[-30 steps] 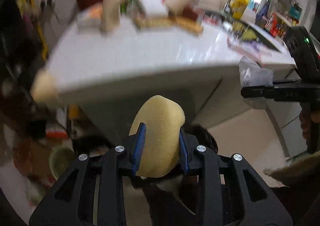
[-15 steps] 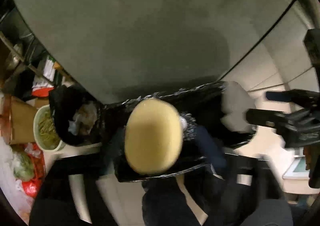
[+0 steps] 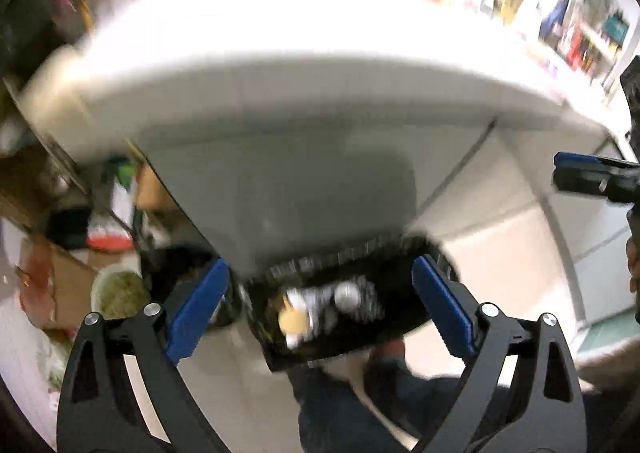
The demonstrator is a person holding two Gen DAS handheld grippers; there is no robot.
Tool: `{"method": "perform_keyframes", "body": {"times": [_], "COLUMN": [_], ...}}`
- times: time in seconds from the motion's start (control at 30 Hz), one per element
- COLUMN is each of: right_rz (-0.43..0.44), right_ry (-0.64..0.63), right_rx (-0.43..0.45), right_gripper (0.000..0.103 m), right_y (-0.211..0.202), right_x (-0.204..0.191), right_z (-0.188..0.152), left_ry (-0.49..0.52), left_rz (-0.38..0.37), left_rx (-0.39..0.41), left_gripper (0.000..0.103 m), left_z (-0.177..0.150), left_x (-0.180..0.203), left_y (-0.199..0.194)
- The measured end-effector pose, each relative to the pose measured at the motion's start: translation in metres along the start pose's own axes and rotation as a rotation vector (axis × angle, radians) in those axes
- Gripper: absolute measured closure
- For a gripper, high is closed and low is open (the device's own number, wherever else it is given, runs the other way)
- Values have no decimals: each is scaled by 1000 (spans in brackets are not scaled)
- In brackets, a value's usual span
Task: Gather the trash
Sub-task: 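Grasp a paper cup with the left tool while the right tool grasps another paper cup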
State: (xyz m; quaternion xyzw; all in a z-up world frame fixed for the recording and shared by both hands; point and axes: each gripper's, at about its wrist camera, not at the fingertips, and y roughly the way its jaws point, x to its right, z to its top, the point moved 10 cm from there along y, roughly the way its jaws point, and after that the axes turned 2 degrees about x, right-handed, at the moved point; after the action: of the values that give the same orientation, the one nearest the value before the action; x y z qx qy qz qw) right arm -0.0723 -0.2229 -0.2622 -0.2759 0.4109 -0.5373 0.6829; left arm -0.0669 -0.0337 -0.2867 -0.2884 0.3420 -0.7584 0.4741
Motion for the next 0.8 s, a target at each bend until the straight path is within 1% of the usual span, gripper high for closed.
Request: {"method": "perform_keyframes", "body": {"times": [0.03,0.07,0.1,0.13,0.17,0.2,0.23,0.27,0.3,0.33,0.4,0.43,0.47,0.5,0.53,0.57,0.63,0.67,0.7,0.73,0.77,0.8], "right_rz": [16,21,23,31,35,21,16,3,-19,-17,-23,-30,-51,-71,-69,-55,-29,-14,-3,1,5,3], "right_ry": [-22,-41,-58,-65,-73,-79,-97,-112,-124,-128,-128,-139,-163,-189,-206,-228,-233,-230,-233,-239,-248,-262], "right_rx": [66,111,166,196,236,262,292,316,335,337,349,348,347,348,345,342,307,290,271,240,205,161], "right_gripper": [5,5,5,5,5,5,5,5,5,5,5,5,5,5,5,5,6,12,15,28,50,62], "right_y": [-20,-31,-41,-45,-48,-48,-46,-44,-39,-32,-17,-9,-1,5,8,14,28,31,36,44,52,62], "right_x": [-9,-15,-18,-20,-20,-18,-17,-16,-13,-12,-4,-1,1,3,1,-1,-2,0,0,0,0,0], "right_z": [25,45,70,84,107,126,150,166,189,203,243,252,268,282,289,300,311,313,316,316,314,310], "left_ry": [-3,-10,-16,-28,-37,-49,-56,-60,-57,-45,-15,-6,3,5,7,4,3,4,2,0,-4,-6], "left_rz": [13,31,40,54,69,89,101,108,113,121,137,143,137,138,136,119,115,109,104,103,97,95], "left_rx": [44,97,127,164,197,233,255,282,313,335,347,345,335,329,325,315,304,297,284,278,270,261], "left_gripper": [10,9,9,9,9,9,9,9,9,9,9,9,9,9,9,9,9,9,9,9,9,9], "left_z": [16,37,50,66,82,102,117,133,150,166,195,204,214,221,226,230,231,231,232,231,231,232], "left_x": [-3,-8,-12,-16,-20,-26,-29,-31,-35,-35,-37,-35,-33,-34,-34,-32,-33,-34,-33,-35,-36,-37], "left_y": [-16,-32,-40,-46,-50,-51,-51,-51,-50,-46,-33,-28,-19,-15,-11,-5,-3,0,6,7,10,16]}}
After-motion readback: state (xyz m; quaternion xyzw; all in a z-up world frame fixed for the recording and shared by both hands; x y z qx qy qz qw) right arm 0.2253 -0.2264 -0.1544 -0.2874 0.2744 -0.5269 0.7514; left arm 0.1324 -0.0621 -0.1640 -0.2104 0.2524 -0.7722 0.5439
